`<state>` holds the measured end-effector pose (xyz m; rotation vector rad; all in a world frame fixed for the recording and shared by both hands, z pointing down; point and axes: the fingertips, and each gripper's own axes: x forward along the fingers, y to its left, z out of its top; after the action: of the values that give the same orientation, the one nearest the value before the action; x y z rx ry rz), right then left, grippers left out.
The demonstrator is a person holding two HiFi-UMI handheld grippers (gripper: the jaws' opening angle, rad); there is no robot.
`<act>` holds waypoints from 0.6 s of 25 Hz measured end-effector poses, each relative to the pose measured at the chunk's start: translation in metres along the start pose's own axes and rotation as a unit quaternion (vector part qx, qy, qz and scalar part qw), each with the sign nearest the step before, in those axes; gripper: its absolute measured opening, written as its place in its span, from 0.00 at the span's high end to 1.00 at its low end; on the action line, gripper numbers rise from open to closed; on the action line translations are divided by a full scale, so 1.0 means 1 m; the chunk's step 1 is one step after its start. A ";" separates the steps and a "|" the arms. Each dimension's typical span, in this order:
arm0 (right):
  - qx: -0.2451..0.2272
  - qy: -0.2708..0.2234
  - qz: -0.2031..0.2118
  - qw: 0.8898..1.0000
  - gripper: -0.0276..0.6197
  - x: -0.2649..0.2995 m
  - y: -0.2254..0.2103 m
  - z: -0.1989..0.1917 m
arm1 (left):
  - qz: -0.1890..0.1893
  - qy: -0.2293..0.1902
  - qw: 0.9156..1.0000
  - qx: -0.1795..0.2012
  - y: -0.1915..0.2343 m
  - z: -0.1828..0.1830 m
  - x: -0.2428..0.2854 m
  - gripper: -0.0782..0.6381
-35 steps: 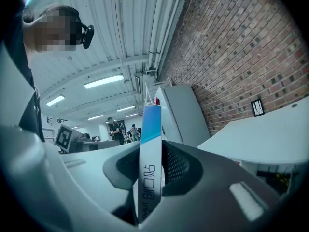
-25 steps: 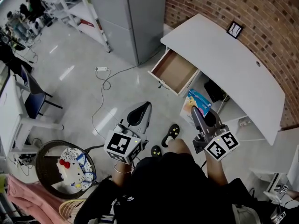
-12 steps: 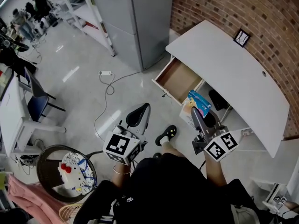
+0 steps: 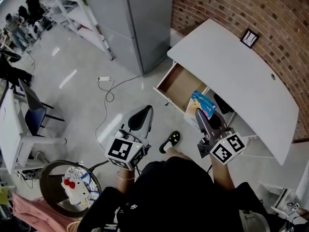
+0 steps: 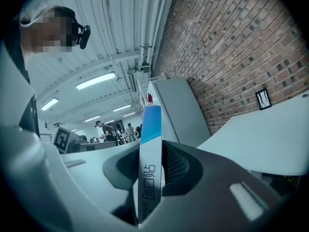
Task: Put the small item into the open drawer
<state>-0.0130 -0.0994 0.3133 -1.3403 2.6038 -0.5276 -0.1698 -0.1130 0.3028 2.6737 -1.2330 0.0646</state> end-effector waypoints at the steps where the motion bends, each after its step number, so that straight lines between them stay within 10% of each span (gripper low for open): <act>1: 0.000 0.002 -0.001 1.000 0.83 0.004 -0.004 0.002 | -0.001 0.000 1.000 -0.002 0.003 0.000 0.006 0.89; 15: 0.013 0.013 -0.009 1.000 0.83 0.062 -0.064 0.020 | 0.000 0.015 1.000 -0.014 0.046 0.010 0.078 0.89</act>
<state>0.0054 -0.1888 0.3201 -1.3599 2.5993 -0.5838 -0.1538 -0.2025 0.3095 2.6392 -1.2170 0.0876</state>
